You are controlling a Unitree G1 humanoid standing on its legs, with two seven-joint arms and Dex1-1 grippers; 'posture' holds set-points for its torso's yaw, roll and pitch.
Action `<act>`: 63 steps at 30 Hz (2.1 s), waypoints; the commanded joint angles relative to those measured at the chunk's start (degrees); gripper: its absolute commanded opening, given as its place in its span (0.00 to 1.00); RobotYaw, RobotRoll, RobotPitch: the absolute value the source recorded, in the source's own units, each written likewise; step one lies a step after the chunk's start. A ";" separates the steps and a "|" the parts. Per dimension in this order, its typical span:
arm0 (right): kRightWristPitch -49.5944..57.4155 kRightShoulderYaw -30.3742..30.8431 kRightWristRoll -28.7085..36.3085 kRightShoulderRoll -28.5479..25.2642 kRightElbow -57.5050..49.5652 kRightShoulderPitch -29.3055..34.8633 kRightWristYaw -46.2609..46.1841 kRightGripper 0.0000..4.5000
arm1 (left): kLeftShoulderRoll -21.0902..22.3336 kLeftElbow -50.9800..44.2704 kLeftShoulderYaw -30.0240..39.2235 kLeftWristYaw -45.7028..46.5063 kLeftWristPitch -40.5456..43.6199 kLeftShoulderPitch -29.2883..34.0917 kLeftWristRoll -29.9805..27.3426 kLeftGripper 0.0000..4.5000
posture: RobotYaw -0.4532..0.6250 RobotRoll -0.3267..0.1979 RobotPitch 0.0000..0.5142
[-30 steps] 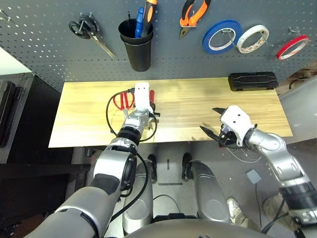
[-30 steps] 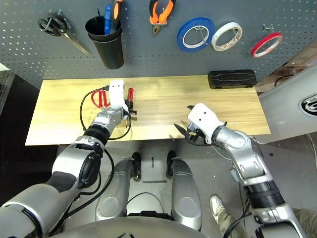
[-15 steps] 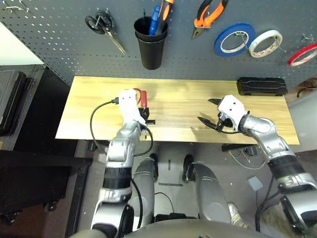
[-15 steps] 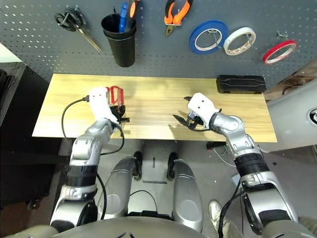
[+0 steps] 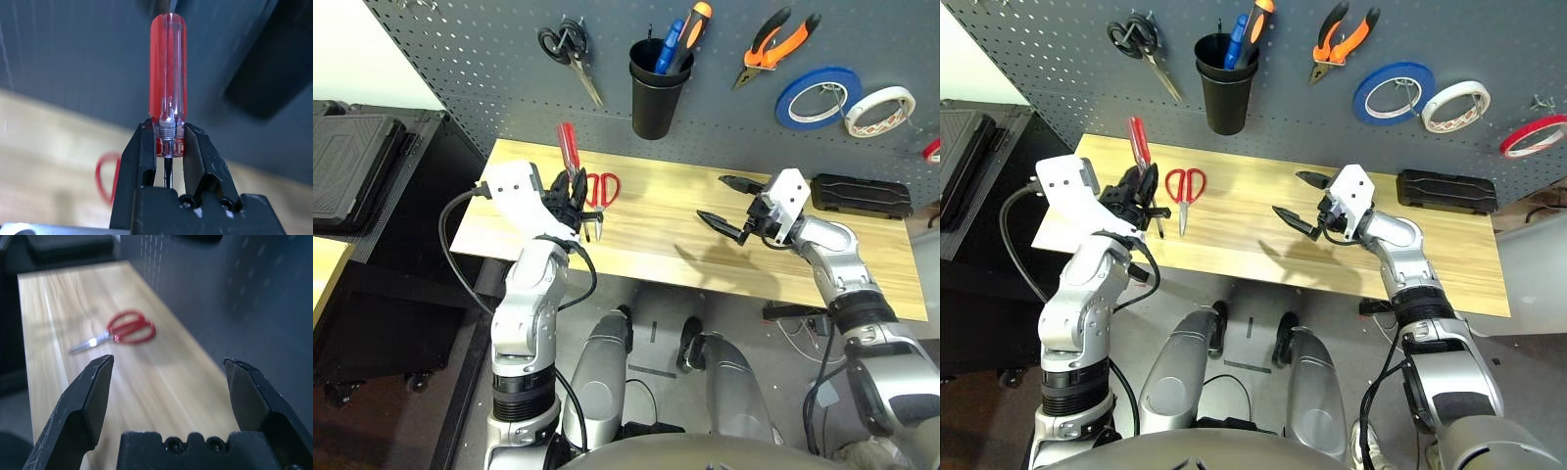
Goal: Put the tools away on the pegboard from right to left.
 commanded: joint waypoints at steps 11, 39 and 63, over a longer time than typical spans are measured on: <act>8.80 -11.55 13.92 -8.21 -8.89 0.43 9.38 1.00 | 6.61 0.77 3.68 -1.83 3.16 -14.19 -5.22 0.18 | 0.68 0.62 0.32; 26.79 -18.16 20.26 -20.48 -11.94 -5.88 13.68 1.00 | 8.15 17.76 5.37 -2.76 -2.14 -35.21 -7.34 0.18 | 0.60 0.62 0.32; 20.14 -16.45 16.16 -13.14 -14.03 -6.82 9.44 1.00 | -2.29 55.03 4.31 -2.64 -26.56 -53.70 -5.35 0.18 | 0.57 0.62 0.33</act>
